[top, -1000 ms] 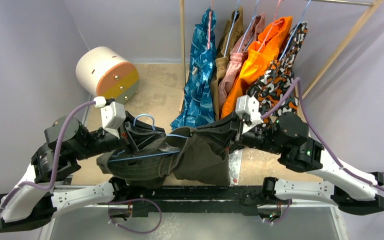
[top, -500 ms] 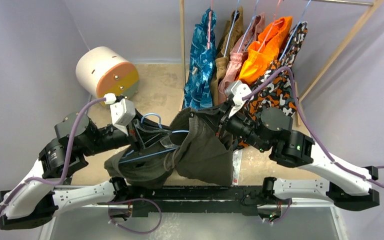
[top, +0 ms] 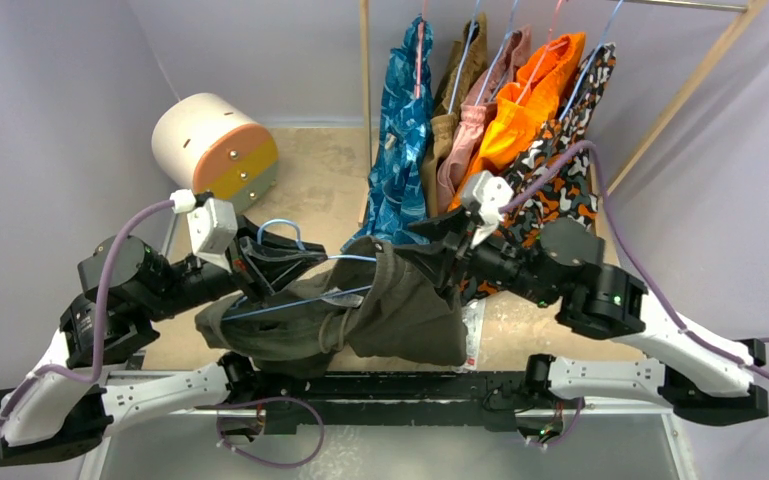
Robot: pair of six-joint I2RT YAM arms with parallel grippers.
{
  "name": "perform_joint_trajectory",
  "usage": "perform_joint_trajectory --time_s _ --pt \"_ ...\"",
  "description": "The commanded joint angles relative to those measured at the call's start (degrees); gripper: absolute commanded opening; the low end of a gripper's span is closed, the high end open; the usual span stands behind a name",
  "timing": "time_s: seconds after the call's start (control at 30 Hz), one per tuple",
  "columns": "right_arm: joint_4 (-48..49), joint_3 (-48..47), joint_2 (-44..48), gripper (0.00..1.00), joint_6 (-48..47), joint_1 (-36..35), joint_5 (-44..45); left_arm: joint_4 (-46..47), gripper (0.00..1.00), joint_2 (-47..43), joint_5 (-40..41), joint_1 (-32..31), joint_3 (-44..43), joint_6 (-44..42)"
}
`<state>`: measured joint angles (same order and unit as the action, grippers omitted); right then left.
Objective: Place the shorts on the hanger
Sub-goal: Hang the shorts on the hanger.
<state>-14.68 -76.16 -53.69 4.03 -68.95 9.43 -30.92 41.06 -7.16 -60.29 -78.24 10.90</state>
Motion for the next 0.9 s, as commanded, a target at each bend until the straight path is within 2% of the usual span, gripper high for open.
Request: perform_joint_trajectory --time_s 0.0,0.07,0.27,0.63,0.87 --pt "1.46 -0.37 6.11 0.55 -0.93 0.18 -4.16 5.93 0.00 -0.85 2.06 0.00 -2.47 -0.70" --pt "1.79 -0.41 7.92 0.59 -1.00 0.21 -4.98 5.87 0.00 -0.74 2.11 0.00 -2.36 -0.56" --pt "-1.55 -1.53 7.13 0.59 -2.50 0.22 -3.74 6.84 0.00 -0.11 1.49 0.00 -2.70 -0.27" --pt "4.45 -5.88 -2.03 0.61 -4.02 0.22 -19.16 10.17 0.00 3.97 -3.80 0.05 -1.19 0.60" --pt "4.73 -4.41 -5.20 0.59 -4.14 0.22 -20.74 12.13 0.00 5.80 -6.23 0.08 -1.31 0.45"
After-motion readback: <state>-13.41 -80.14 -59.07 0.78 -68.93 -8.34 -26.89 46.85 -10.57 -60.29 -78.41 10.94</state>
